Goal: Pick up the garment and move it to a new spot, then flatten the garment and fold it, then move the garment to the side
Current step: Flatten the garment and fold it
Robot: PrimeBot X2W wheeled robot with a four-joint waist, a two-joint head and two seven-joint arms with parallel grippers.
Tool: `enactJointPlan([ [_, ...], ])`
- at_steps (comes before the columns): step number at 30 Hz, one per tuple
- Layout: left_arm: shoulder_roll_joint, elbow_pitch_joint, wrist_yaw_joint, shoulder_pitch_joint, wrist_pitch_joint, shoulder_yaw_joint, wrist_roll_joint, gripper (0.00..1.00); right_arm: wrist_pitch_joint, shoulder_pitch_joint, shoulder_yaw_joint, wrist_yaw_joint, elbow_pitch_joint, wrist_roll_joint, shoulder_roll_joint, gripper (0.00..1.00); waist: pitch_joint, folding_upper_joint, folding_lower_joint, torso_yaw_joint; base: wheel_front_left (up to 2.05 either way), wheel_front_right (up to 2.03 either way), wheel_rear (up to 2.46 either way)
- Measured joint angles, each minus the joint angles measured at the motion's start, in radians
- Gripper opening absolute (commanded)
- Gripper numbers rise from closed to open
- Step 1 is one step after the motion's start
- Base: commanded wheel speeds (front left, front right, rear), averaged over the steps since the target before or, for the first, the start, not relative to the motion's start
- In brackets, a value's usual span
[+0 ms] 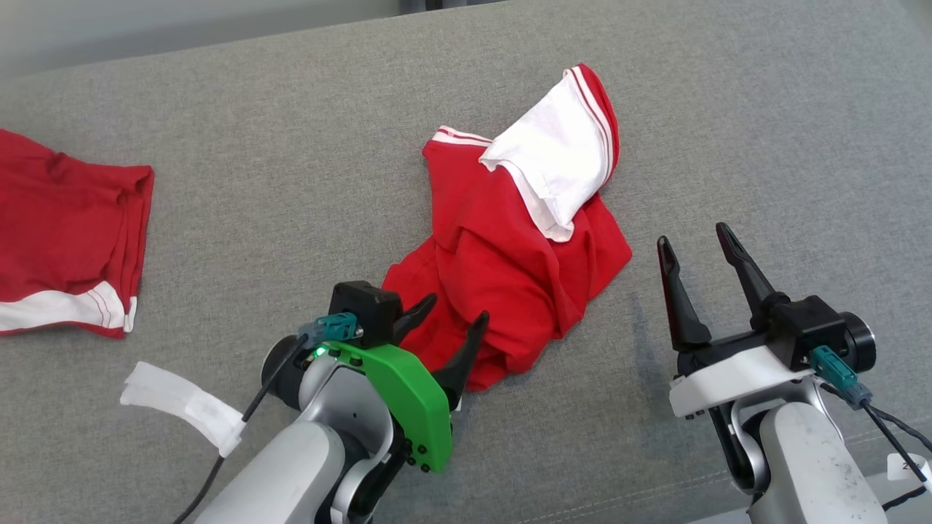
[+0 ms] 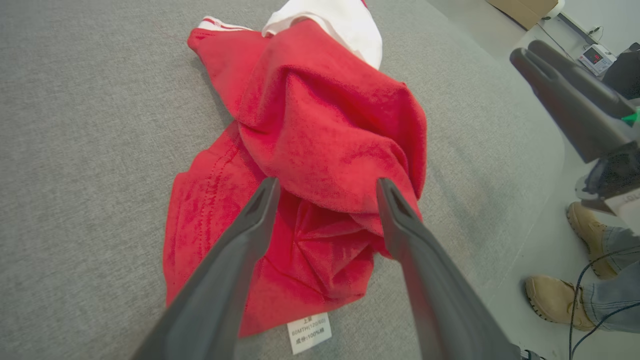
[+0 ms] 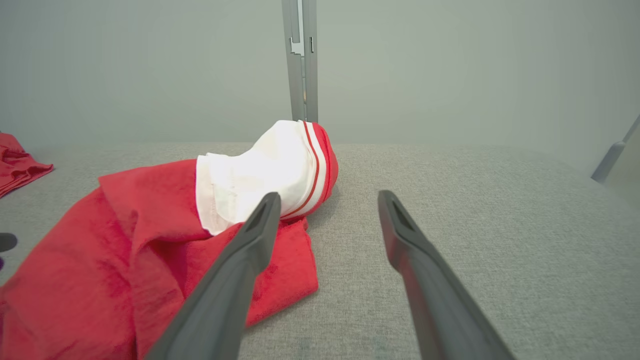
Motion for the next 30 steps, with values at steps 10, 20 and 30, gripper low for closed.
enactJointPlan([
  [10,-0.02,0.091,0.022,0.003,0.035,-0.021,-0.008,1.0,0.0,-0.019,0.016,0.0,0.006,0.007,0.0,1.0,0.019,0.0,0.0,-0.035,0.0,0.0,0.0],
  [20,0.052,0.071,-0.051,-0.073,0.1,-0.044,0.002,0.0,0.0,-0.017,0.008,0.0,0.003,0.04,0.0,1.0,0.025,0.0,0.0,-0.087,0.0,0.0,0.0],
  [30,0.308,-0.297,-0.105,-0.272,0.446,0.056,-0.086,0.0,0.0,-0.006,0.027,0.0,0.005,0.085,-0.001,1.0,0.021,0.0,0.0,-0.101,0.0,0.0,0.0],
])
